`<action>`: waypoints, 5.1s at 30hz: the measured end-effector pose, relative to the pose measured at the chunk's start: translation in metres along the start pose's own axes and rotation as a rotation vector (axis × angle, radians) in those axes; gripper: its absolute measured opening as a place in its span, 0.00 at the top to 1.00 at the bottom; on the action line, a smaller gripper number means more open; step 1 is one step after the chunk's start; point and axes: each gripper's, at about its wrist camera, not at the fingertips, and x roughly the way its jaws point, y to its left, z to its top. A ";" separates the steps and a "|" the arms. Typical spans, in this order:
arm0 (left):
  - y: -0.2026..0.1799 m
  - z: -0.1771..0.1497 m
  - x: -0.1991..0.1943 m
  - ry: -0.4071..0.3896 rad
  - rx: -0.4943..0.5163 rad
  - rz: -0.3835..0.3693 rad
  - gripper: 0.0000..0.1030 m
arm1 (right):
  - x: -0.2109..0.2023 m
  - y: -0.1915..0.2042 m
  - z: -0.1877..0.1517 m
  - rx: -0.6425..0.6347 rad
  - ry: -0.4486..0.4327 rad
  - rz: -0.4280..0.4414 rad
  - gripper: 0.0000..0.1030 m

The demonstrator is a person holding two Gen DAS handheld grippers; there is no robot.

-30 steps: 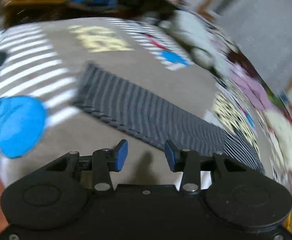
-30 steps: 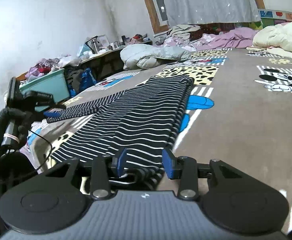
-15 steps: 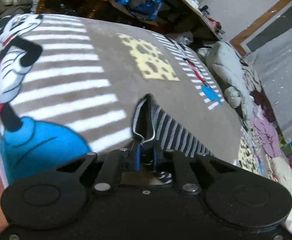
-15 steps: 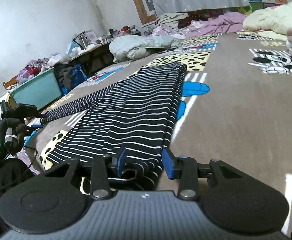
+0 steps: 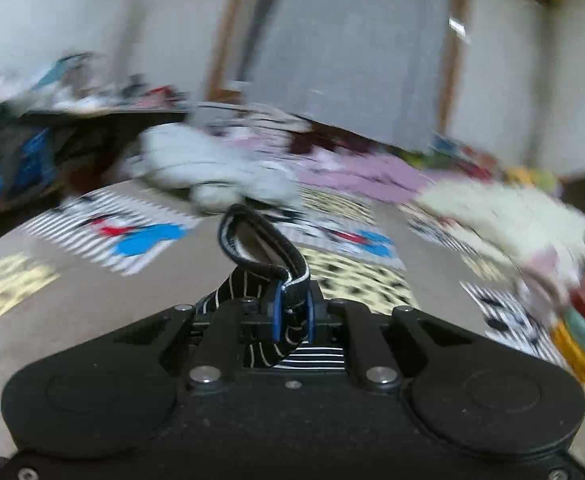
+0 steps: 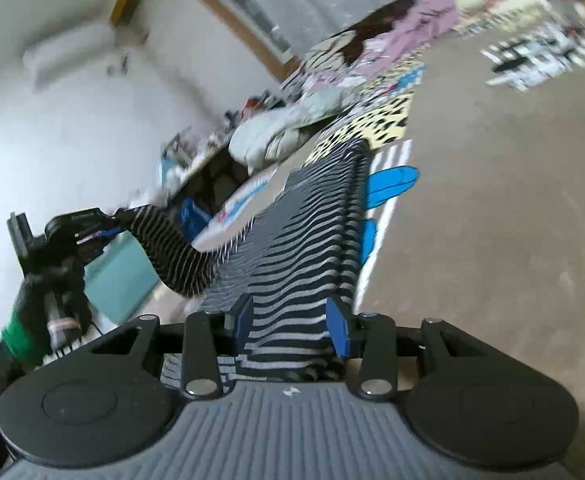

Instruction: Fold clothes

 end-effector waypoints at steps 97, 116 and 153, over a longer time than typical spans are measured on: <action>0.005 -0.145 -0.083 0.253 0.216 -0.138 0.81 | 0.102 -0.057 0.148 0.186 -0.062 -0.191 0.81; -0.003 -0.120 -0.061 0.306 0.284 -0.256 0.79 | 0.079 -0.042 0.142 0.159 -0.110 -0.125 0.81; 0.095 -0.045 0.090 0.434 -0.429 -0.441 0.60 | 0.090 0.156 0.057 -1.088 0.128 0.046 0.82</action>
